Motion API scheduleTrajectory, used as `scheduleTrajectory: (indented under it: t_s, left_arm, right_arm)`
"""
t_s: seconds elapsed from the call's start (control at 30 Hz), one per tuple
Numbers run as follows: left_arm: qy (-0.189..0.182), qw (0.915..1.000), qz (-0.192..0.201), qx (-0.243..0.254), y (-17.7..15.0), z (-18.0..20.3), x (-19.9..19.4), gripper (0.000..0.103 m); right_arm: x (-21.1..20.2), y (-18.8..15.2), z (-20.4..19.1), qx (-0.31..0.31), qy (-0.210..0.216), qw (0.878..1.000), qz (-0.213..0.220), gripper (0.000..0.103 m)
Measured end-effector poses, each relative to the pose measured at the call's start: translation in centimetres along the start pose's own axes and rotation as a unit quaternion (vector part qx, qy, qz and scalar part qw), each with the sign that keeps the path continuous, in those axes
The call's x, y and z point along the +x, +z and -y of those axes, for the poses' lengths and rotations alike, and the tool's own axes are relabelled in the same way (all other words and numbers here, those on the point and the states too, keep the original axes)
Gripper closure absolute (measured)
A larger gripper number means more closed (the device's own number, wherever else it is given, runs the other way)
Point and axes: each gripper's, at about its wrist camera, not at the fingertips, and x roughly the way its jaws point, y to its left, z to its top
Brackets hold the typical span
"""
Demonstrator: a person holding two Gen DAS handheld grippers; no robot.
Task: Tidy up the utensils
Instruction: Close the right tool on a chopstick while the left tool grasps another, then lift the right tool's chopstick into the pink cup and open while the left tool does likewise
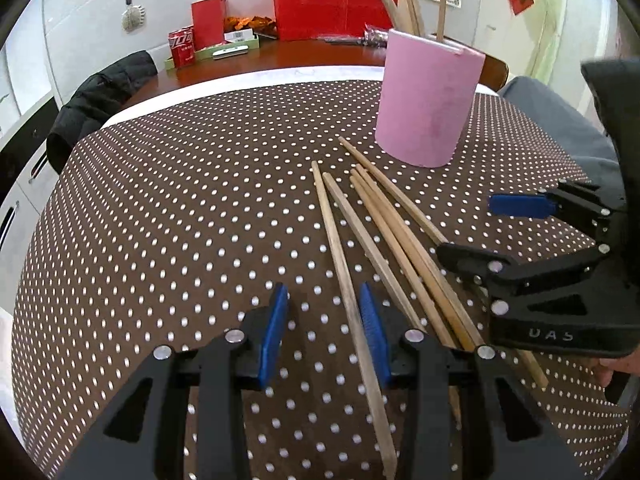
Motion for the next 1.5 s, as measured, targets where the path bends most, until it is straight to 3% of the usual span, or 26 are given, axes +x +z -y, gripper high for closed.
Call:
scheduleTrajectory:
  t_s: [0.03,0.13,0.2,0.27,0.33,0.53,0.87,1.13,1.33,1.5]
  left_arm:
    - [-0.001,1.0000,-0.004,0.001,0.4,0.1,0.2,0.066]
    - [-0.003,0.9999,-0.011,0.000,1.2,-0.3,0.6,0.081]
    - [-0.009,0.9998,-0.017,-0.006,1.7,-0.7,0.9,0.094]
    - [-0.014,0.9997,-0.020,-0.010,2.0,-1.1,1.1,0.097]
    - [-0.017,0.9996,-0.016,-0.018,1.9,-1.3,1.0,0.097]
    - [-0.023,0.9974,0.027,-0.063,1.2,-2.8,-0.9,0.097]
    - [-0.050,0.9816,0.164,-0.083,3.4,-2.4,-6.7,0.097]
    - [-0.072,0.9665,0.233,-0.078,5.7,-0.9,-9.3,0.097]
    - [-0.094,0.9518,0.285,-0.063,7.7,0.5,-10.9,0.097]
    - [-0.120,0.9327,0.334,-0.065,10.2,0.8,-12.0,0.097]
  right_arm:
    - [0.3,0.6,0.0,0.002,0.003,1.000,-0.001,0.039]
    - [1.4,2.3,-0.6,0.002,0.006,1.000,-0.004,0.050]
    - [1.6,2.9,-1.0,-0.002,0.010,1.000,-0.005,0.066]
    - [2.0,3.6,-1.7,-0.015,0.013,1.000,-0.006,0.087]
    - [2.4,4.4,-2.1,-0.017,0.021,1.000,-0.006,0.097]
    - [0.5,3.1,-0.1,0.043,0.080,0.995,0.046,0.098]
    - [-5.4,2.9,3.5,0.101,0.155,0.971,0.152,0.098]
    - [-9.6,2.6,6.1,0.105,0.165,0.956,0.219,0.098]
    - [-12.1,2.0,6.6,0.105,0.164,0.950,0.245,0.098]
    - [-14.0,2.7,6.8,0.101,0.158,0.946,0.266,0.098]
